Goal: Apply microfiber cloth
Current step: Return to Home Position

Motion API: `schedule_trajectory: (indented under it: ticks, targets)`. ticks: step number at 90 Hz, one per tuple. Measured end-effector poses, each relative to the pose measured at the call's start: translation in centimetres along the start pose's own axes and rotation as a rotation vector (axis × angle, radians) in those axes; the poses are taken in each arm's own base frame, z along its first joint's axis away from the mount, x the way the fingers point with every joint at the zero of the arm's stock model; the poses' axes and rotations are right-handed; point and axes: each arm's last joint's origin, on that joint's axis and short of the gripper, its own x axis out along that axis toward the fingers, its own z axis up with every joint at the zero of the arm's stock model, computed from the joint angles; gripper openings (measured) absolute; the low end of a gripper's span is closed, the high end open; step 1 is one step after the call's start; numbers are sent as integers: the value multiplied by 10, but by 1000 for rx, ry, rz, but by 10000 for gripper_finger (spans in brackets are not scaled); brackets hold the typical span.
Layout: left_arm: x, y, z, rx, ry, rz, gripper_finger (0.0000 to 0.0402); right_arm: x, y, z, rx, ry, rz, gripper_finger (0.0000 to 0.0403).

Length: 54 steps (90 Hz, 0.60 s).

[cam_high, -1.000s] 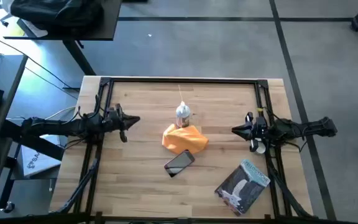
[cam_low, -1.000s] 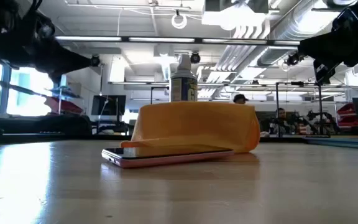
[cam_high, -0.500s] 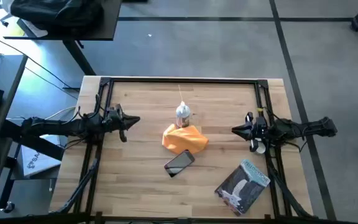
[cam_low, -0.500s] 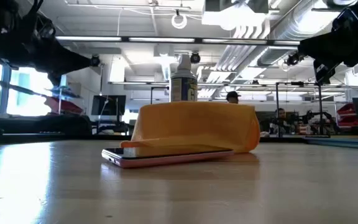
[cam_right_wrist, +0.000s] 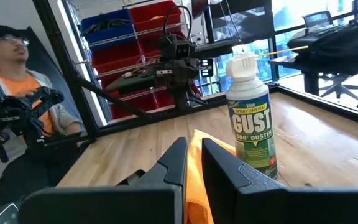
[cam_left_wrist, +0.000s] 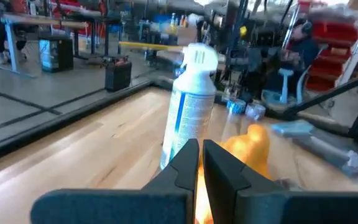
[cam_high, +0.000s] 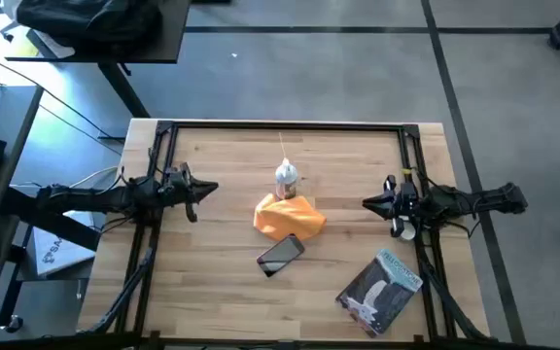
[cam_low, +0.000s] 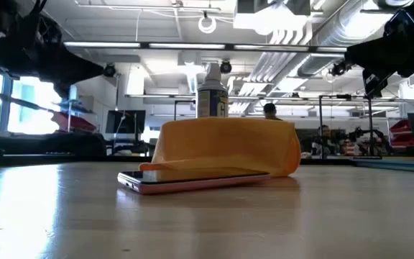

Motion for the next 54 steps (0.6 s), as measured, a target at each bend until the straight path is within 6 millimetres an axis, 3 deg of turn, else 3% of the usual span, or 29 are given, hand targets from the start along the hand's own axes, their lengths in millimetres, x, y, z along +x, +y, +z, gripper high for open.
schedule_trajectory:
  ticks: [54]
  targets:
    - [0,0,-1,2,6,6,3,0,0,0,0,1,0,18]
